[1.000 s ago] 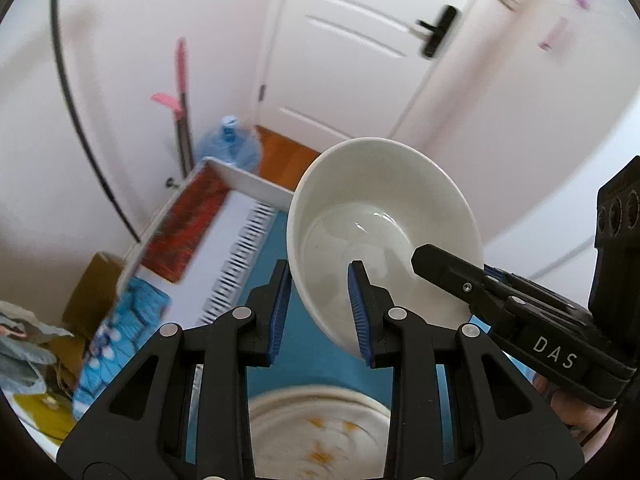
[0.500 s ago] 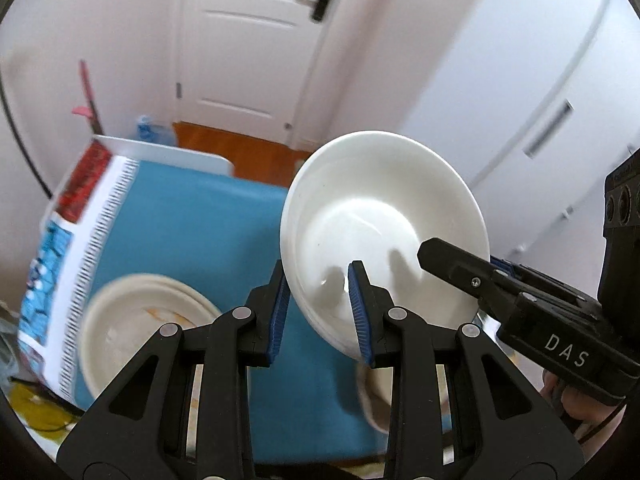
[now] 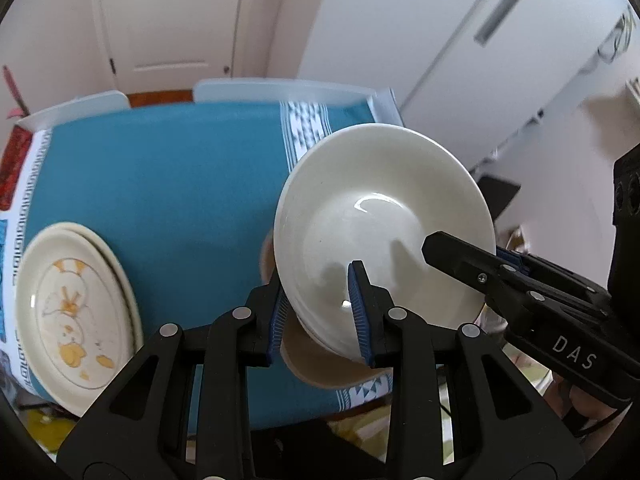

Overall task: Organize plates and bowls
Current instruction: 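Carry the white bowl to the cream bowl and lower it inside, then open both grippers and lift them off the white bowl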

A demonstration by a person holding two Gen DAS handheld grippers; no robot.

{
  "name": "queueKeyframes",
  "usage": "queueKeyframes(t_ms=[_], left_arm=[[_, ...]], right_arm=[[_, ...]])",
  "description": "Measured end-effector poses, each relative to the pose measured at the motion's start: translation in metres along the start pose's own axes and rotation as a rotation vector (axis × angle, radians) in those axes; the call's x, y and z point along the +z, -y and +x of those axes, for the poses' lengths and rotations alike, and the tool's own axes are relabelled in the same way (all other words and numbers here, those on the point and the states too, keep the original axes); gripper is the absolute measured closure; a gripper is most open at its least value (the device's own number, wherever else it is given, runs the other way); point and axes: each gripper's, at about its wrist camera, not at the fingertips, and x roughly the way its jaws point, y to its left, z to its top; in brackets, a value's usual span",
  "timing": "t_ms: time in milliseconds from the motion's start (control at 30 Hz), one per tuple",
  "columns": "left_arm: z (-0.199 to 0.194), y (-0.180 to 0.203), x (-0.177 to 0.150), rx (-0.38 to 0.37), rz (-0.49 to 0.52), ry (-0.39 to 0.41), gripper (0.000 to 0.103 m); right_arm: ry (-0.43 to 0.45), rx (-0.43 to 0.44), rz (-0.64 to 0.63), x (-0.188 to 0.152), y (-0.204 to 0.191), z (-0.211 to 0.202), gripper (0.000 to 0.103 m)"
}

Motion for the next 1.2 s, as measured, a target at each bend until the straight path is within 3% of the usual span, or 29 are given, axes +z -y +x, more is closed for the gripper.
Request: queueKeyframes(t_ms=[300,833,1200], left_arm=[[0.037,0.012,-0.020,0.055,0.091,-0.107,0.077],[0.046,0.028,-0.016,0.186,0.240,-0.100,0.077],[0.049,0.028,-0.017,0.217,0.272,-0.106,0.077]], right_arm=[[-0.059,-0.042,0.041,-0.031,0.025,0.023,0.079],[-0.081,-0.083,0.012,-0.038,0.027,0.031,0.079],[-0.077,-0.119,-0.010,-0.040,0.025,0.029,0.079]])
